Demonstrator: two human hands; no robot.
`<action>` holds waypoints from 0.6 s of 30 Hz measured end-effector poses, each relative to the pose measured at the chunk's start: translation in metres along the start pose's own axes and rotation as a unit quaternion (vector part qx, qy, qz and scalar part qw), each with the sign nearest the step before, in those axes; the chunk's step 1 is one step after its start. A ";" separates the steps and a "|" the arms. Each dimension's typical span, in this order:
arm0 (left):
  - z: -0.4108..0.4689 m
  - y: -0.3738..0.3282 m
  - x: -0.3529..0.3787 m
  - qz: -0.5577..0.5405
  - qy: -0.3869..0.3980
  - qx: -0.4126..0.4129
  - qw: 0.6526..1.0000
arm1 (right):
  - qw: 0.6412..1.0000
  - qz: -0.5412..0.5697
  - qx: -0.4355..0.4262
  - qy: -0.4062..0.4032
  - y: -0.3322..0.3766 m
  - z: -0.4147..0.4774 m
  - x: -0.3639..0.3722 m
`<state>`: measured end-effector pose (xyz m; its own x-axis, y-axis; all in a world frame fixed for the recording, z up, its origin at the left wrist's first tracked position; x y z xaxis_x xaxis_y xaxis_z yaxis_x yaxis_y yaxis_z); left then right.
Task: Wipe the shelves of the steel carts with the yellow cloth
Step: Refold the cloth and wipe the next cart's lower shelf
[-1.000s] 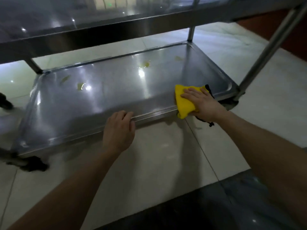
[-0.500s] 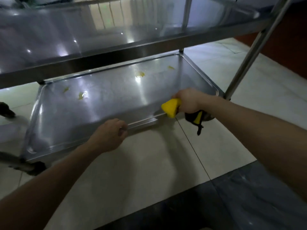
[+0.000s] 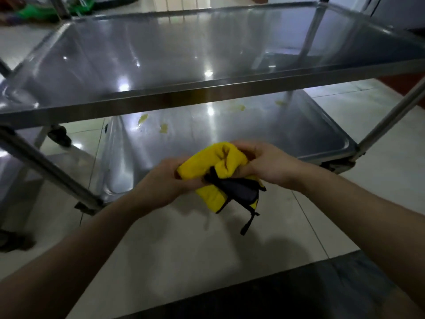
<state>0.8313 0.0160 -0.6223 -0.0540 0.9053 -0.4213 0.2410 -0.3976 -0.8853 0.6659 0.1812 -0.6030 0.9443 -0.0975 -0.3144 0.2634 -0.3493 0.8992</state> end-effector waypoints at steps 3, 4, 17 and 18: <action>-0.015 0.016 -0.017 -0.043 -0.076 -0.055 0.995 | 0.990 0.062 0.089 -0.088 -0.012 0.018 0.010; -0.017 0.020 -0.019 -0.050 -0.094 -0.075 0.992 | 0.982 0.126 0.116 -0.081 -0.016 0.023 0.019; -0.097 -0.026 -0.012 0.001 -0.084 -0.178 0.980 | 0.982 0.032 0.176 -0.061 0.000 -0.026 0.065; -0.109 -0.033 -0.010 0.004 -0.090 -0.202 0.975 | 0.980 0.042 0.188 -0.053 0.003 -0.042 0.063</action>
<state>0.9294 0.0361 -0.5672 -0.2105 0.8469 -0.4882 0.6021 -0.2811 -0.7473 0.7349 0.2132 -0.6069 0.9286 -0.2288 -0.2922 0.0763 -0.6528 0.7536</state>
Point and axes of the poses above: each hand's wrist, its own z-axis towards the middle knuckle, its own x-axis out of the palm, y = z × x, the point moved 4 cm from there along z, towards the middle knuckle, and after that the axes turned 12 degrees about y, right-handed, at the moved point
